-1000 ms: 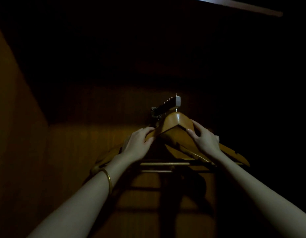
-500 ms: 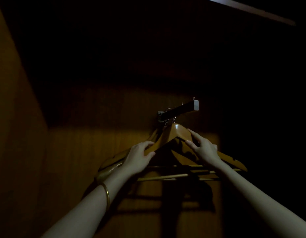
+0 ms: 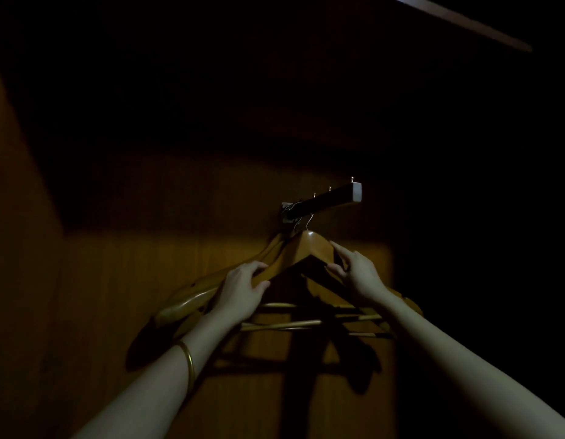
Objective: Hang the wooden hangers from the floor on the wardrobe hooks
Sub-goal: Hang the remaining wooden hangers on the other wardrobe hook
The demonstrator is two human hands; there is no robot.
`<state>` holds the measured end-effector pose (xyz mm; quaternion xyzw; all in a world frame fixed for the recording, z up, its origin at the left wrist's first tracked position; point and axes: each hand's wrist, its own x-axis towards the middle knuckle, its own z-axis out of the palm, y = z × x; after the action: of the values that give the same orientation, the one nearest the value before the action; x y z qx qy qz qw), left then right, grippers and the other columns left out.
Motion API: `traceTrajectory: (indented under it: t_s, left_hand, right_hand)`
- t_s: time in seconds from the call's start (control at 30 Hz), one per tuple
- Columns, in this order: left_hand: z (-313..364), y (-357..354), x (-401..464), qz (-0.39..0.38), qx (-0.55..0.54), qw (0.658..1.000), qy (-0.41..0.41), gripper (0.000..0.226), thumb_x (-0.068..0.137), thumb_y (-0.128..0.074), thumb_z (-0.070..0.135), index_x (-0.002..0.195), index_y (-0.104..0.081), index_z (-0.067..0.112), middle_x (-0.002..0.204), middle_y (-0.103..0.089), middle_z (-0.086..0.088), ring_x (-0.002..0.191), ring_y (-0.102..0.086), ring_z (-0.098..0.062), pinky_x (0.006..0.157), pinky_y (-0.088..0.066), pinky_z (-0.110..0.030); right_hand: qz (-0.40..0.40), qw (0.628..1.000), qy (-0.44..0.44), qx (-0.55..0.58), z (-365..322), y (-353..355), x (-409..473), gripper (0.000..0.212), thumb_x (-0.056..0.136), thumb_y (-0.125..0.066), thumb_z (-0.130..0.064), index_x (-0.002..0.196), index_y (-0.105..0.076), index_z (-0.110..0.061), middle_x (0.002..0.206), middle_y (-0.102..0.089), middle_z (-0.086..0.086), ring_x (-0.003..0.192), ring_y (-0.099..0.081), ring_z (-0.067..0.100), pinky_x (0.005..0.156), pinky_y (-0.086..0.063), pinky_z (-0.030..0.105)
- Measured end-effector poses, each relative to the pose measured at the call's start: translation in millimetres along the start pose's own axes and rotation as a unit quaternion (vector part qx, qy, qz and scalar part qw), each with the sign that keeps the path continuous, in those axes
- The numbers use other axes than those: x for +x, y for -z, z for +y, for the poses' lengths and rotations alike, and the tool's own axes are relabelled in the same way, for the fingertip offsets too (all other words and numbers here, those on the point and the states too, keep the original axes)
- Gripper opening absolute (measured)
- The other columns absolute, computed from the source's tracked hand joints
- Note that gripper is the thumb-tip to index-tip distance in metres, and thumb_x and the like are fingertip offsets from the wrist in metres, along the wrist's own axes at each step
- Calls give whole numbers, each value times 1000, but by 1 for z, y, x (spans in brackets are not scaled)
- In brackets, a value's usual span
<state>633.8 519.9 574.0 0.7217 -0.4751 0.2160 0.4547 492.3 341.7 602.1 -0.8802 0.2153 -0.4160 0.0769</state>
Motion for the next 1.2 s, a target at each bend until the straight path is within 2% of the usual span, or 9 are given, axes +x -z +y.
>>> traceTrajectory:
  t_s: [0.1, 0.2, 0.43, 0.7, 0.9, 1.1, 1.2]
  left_hand:
    - [-2, 2, 0, 7, -9, 1000, -10, 34, 88, -57, 19, 122, -54, 18, 123, -55, -3, 120, -47, -21, 102, -40, -36]
    - [-2, 7, 0, 13, 5, 1000, -23, 34, 88, -56, 18, 123, -54, 16, 121, -55, -4, 117, -48, -21, 100, -41, -35]
    - [-3, 8, 1, 16, 37, 998, -39, 32, 89, -54, 22, 122, -52, 19, 119, -54, -1, 109, -51, -17, 89, -42, -30]
    - [-2, 3, -3, 9, 61, 997, -37, 35, 89, -53, 25, 123, -49, 20, 118, -54, 0, 105, -51, -16, 89, -45, -33]
    - [7, 0, -9, 30, 128, 991, -16, 44, 87, -56, 30, 128, -44, 21, 127, -48, -1, 121, -40, -20, 107, -31, -46]
    - [31, -10, -30, 98, 141, 984, -45, 41, 86, -55, 24, 125, -46, 19, 130, -44, -1, 125, -32, -18, 103, -28, -37]
    - [43, -22, -46, 89, 151, 982, -63, 39, 86, -55, 23, 123, -48, 16, 128, -46, -2, 124, -35, -18, 101, -31, -35]
  right_hand:
    - [-10, 999, 10, 42, -4, 3, -6, 55, 94, -47, -27, 144, -26, -23, 131, -48, 13, 119, -47, 25, 102, -42, 38]
    - [-11, 997, 21, 74, -7, 2, -11, 54, 94, -47, -27, 144, -27, -22, 136, -46, 13, 123, -45, 26, 105, -40, 39]
    - [-10, 997, 12, 70, -7, -6, -9, 54, 95, -46, -27, 145, -25, -24, 131, -47, 14, 117, -47, 25, 98, -39, 33]
    - [-27, 999, -1, 45, -1, -8, -5, 66, 92, -49, -32, 147, -13, -28, 138, -43, 12, 123, -43, 27, 103, -40, 42]
    - [-29, 999, 11, -27, 2, -5, -12, 79, 89, -55, -33, 148, -3, -26, 143, -38, 10, 130, -36, 28, 107, -34, 49]
    - [-11, 998, 36, -40, 11, 1, -35, 78, 89, -55, -36, 148, -6, -23, 151, -26, 8, 138, -21, 28, 112, -29, 47]
    - [-18, 998, 50, -26, 18, 4, -54, 73, 89, -54, -37, 147, -13, -20, 151, -26, 7, 138, -20, 27, 113, -27, 46]
